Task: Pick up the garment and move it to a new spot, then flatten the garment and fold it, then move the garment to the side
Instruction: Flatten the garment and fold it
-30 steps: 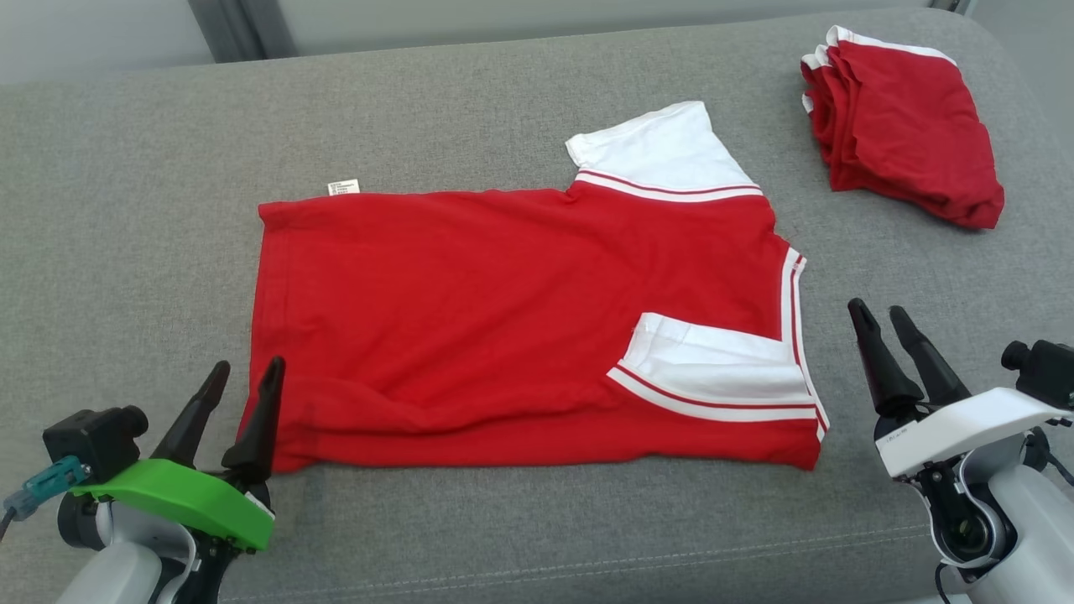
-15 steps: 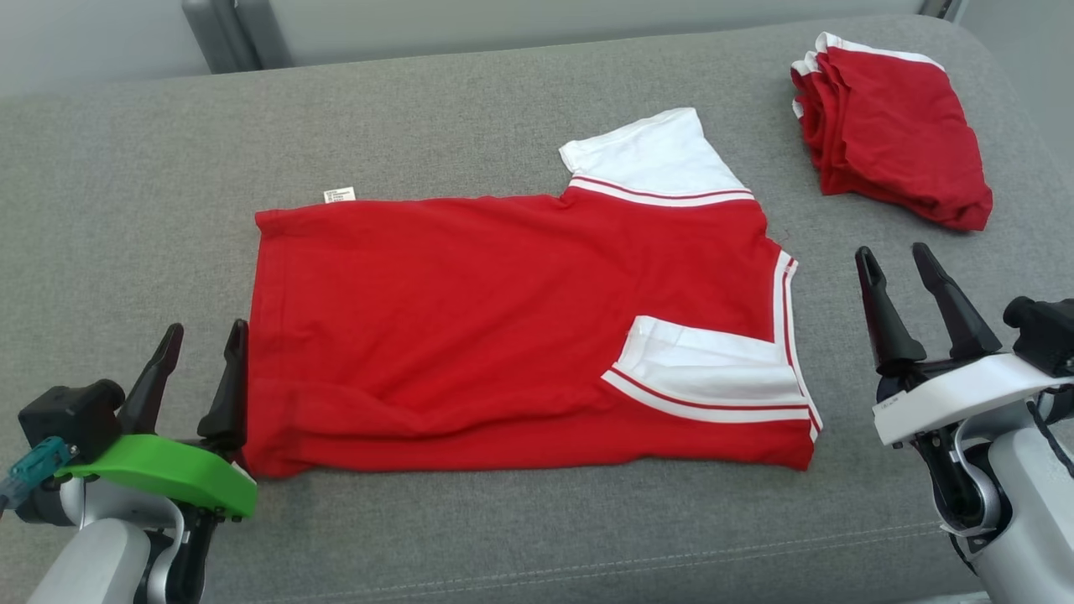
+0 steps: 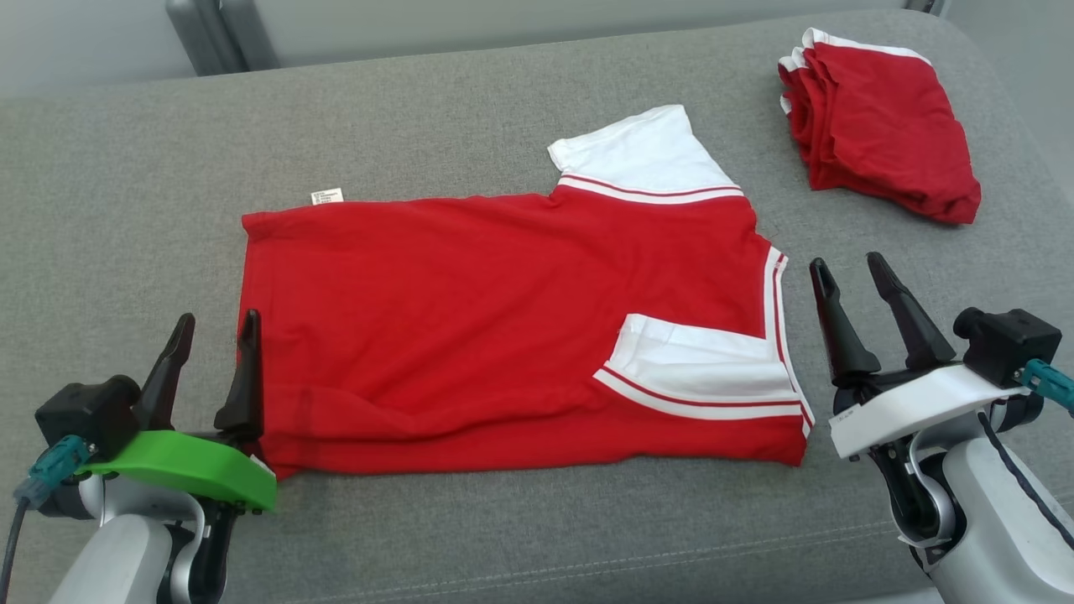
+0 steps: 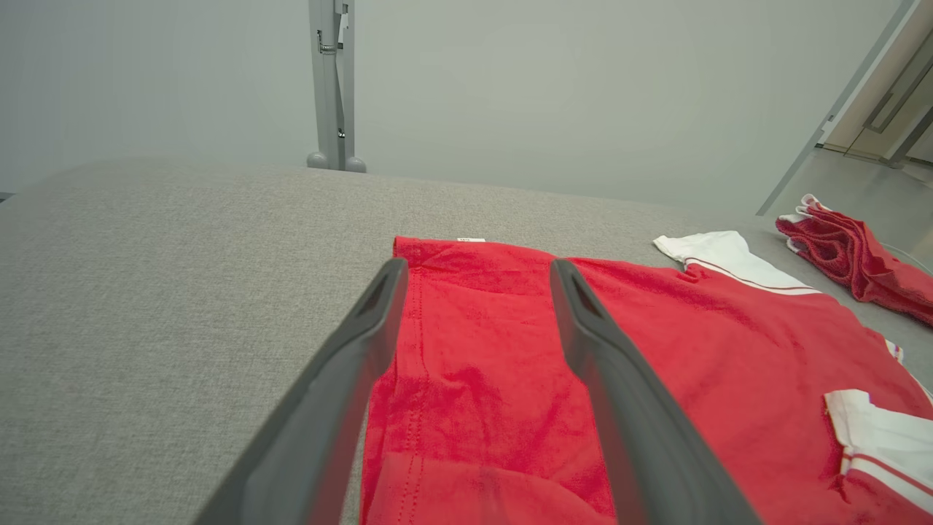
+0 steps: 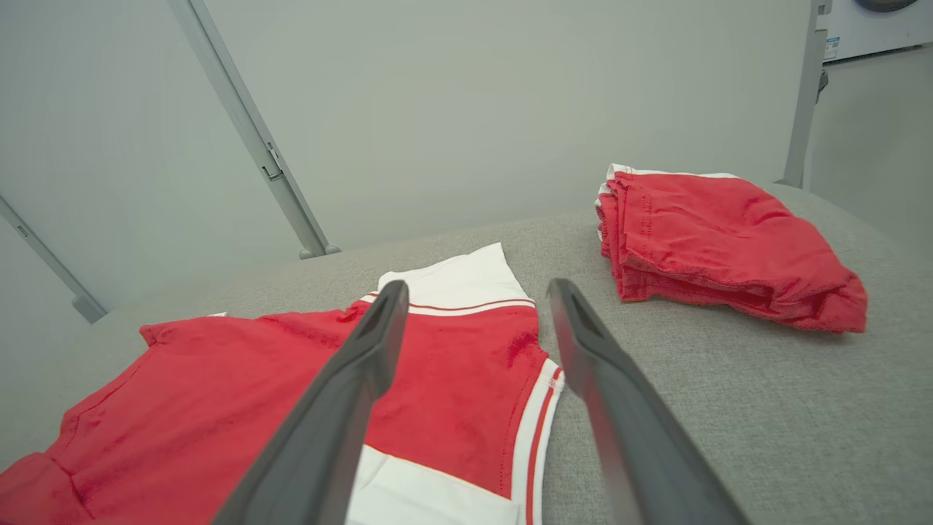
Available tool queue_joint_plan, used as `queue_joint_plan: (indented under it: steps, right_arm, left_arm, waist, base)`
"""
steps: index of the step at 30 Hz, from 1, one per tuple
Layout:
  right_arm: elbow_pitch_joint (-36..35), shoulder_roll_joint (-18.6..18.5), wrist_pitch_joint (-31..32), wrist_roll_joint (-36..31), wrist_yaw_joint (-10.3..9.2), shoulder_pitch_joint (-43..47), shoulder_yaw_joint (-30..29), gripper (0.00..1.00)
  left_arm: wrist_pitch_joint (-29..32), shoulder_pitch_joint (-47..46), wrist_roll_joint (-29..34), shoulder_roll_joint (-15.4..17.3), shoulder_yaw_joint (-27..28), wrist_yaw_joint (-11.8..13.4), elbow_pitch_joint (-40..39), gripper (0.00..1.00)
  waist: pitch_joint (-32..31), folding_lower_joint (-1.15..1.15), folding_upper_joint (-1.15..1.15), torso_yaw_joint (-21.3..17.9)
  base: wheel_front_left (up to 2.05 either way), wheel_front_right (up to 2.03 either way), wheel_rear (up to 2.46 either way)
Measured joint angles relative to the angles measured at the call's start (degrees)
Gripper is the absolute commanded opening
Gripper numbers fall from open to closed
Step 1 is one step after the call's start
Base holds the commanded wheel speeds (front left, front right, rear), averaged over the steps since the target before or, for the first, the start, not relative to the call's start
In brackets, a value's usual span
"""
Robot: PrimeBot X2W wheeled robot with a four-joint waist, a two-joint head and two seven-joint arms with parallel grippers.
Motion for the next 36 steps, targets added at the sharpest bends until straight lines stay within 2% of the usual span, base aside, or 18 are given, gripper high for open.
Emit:
queue_joint_plan:
  steps: [5, 14, 25, 36]
  right_arm:
    - [2.42, -0.13, 0.03, 0.97, 0.62, -1.66, 0.80, 1.00]
    - [5.31, -1.29, 4.05, 1.91, 1.53, -13.22, -0.11, 1.00]
    - [11.68, -3.28, 12.37, 2.34, 2.37, -27.70, -0.38, 1.00]
    - [20.64, -5.65, 22.71, 3.16, 2.21, -39.75, -0.81, 1.00]
  left_arm:
    - [0.00, -0.23, 1.05, 0.04, -1.48, -0.77, -0.14, 1.00]
    - [0.00, -6.82, 2.96, 1.10, -2.86, -2.32, -0.62, 1.00]
    - [0.10, -12.77, 3.03, 0.70, -3.20, -3.36, -0.98, 1.00]
    - [0.08, -16.03, 3.09, -1.31, -3.75, -4.82, -1.31, 1.00]
  waist:
    - [1.32, 0.00, 0.00, 0.05]
    - [6.06, 0.00, 0.00, 0.87]
    - [12.54, 0.00, 0.00, 3.36]
    - [18.66, 0.00, 0.00, 6.99]
  base:
    - [0.00, 0.00, 0.00]
    - [0.00, 0.00, 0.00]
    - [0.00, 0.00, 0.00]
    - [0.00, 0.00, 0.00]
